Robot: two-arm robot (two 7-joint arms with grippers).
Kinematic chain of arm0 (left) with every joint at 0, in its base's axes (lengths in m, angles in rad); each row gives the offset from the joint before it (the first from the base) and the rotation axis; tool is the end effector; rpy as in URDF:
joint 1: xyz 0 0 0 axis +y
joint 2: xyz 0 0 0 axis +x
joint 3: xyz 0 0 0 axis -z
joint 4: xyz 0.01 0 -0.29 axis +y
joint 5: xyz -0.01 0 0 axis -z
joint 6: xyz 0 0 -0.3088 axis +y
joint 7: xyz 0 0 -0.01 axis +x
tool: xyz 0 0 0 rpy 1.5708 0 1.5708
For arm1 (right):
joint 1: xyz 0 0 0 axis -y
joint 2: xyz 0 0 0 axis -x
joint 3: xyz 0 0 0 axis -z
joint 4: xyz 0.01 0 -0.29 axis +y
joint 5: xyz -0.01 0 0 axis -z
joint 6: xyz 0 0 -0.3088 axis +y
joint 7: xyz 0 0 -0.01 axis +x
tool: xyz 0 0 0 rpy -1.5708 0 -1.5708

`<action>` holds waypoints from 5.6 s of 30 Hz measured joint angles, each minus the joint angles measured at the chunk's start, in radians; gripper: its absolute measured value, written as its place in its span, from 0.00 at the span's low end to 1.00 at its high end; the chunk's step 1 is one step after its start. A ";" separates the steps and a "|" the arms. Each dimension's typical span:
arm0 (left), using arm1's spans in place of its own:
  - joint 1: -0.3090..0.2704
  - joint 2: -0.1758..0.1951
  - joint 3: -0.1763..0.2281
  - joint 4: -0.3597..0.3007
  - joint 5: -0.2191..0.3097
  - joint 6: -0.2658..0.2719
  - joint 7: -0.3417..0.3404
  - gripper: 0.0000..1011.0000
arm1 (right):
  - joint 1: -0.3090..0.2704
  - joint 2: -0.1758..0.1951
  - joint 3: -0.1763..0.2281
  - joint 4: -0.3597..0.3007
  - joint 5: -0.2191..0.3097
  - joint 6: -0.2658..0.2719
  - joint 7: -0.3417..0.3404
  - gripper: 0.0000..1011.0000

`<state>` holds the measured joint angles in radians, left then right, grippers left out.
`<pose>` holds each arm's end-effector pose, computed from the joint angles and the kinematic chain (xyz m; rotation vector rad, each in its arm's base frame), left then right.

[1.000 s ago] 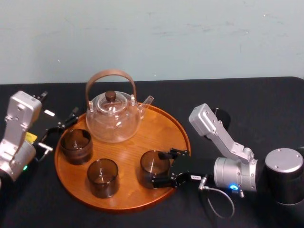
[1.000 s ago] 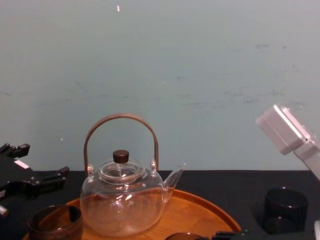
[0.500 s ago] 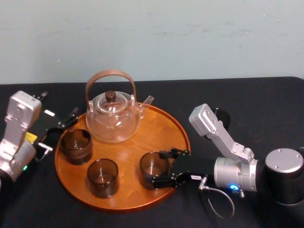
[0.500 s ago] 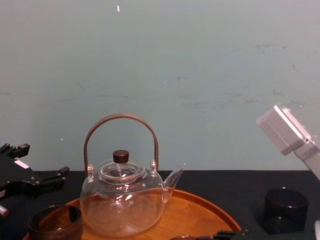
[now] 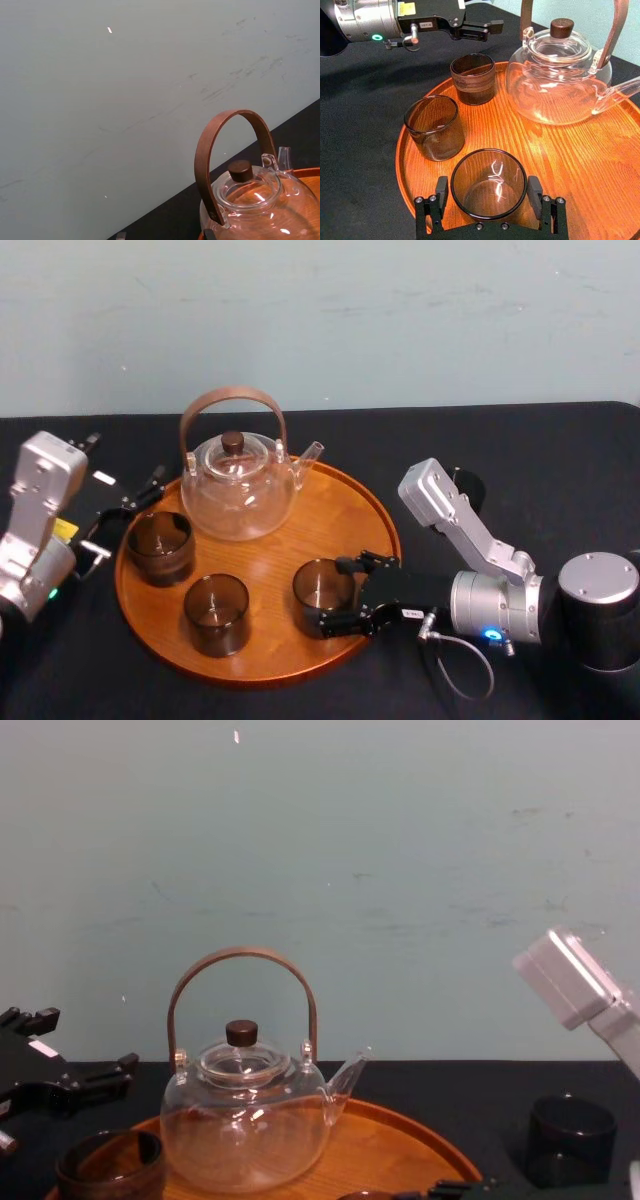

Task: Pick up the glass from the table and place it on the tray.

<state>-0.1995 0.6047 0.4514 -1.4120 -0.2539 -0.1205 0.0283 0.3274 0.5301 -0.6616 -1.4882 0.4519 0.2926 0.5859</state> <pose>0.3581 0.0827 -0.3023 0.3045 -0.2850 1.2480 0.3670 0.0075 -0.2825 -0.3971 0.1820 -0.4814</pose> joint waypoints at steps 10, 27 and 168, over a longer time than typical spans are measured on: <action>0.000 0.000 0.000 0.000 0.000 0.000 0.000 0.99 | -0.021 0.033 0.015 -0.026 0.019 -0.004 0.017 0.99; 0.000 0.000 0.000 0.000 0.000 0.000 0.000 0.99 | -0.132 0.150 0.101 -0.128 0.069 -0.026 -0.019 0.99; 0.000 0.000 0.000 0.000 0.000 0.000 0.000 0.99 | 0.042 -0.092 0.294 0.234 0.002 0.096 -0.243 0.91</action>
<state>-0.1995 0.6047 0.4514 -1.4120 -0.2539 -0.1205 0.0283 0.3694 0.4382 -0.3680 -1.2538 0.4542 0.3889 0.3432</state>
